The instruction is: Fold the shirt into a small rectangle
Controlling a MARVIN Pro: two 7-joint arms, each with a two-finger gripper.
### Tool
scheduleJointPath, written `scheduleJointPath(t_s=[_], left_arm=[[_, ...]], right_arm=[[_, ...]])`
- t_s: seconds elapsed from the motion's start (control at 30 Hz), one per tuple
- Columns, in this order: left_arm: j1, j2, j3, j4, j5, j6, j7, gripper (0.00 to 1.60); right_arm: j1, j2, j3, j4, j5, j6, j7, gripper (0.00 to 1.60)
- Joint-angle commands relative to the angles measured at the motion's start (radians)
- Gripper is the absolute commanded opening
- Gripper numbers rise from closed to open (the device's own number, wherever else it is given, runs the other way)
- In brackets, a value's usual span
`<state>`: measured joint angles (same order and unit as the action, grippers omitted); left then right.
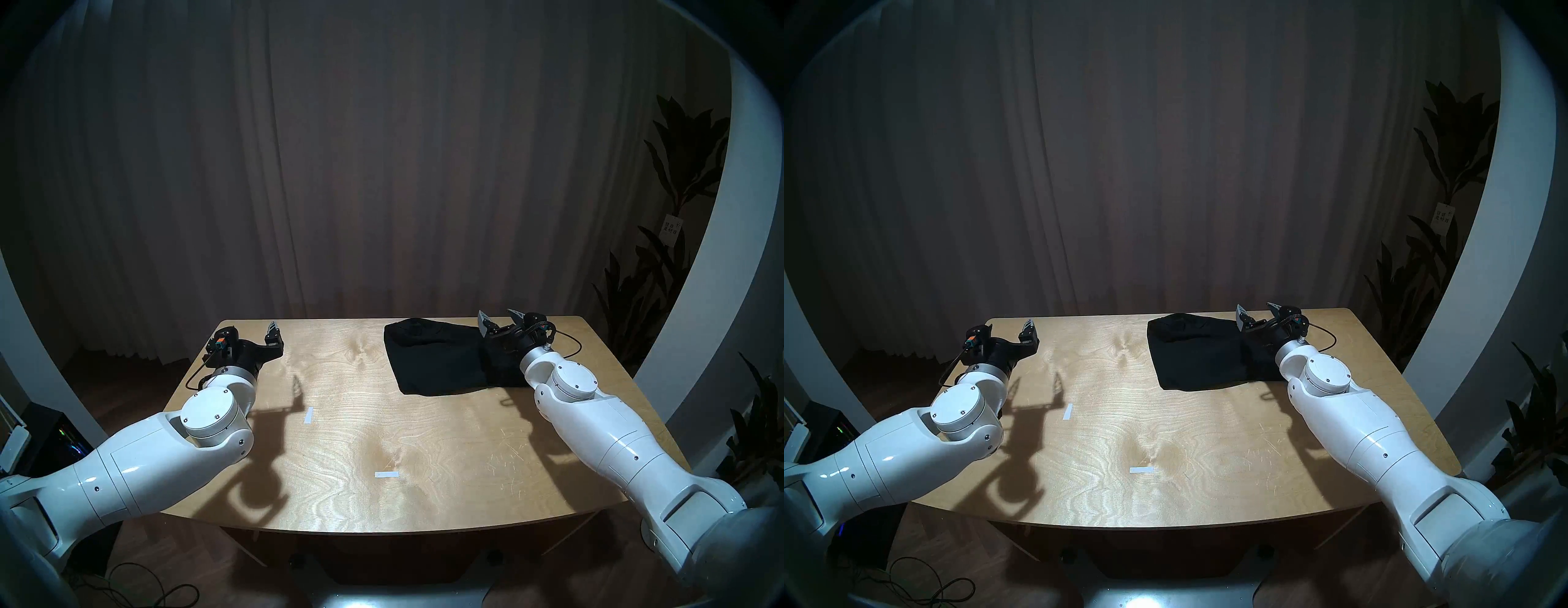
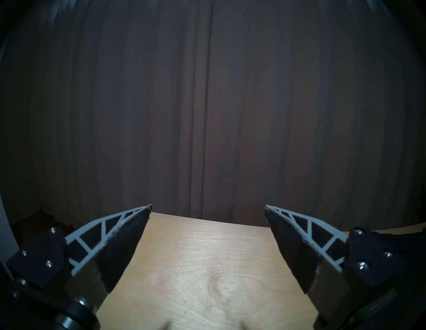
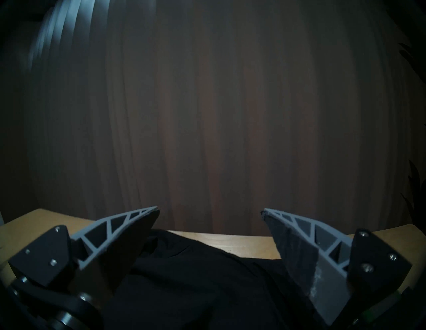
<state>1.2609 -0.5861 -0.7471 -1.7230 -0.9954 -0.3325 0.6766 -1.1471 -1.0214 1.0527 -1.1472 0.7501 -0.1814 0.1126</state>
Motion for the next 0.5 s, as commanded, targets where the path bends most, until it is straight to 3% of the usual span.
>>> scheduleJointPath(t_s=[0.0, 0.47], left_arm=[[-0.009, 0.046, 0.000, 0.022, -0.010, -0.080, -0.122, 1.60], [-0.026, 0.025, -0.008, 0.069, -0.033, -0.083, -0.180, 1.60]], right_arm=[[0.063, -0.004, 0.009, 0.036, -0.010, -0.017, 0.022, 1.60], [0.070, -0.034, 0.020, 0.067, -0.036, -0.070, -0.005, 1.60]])
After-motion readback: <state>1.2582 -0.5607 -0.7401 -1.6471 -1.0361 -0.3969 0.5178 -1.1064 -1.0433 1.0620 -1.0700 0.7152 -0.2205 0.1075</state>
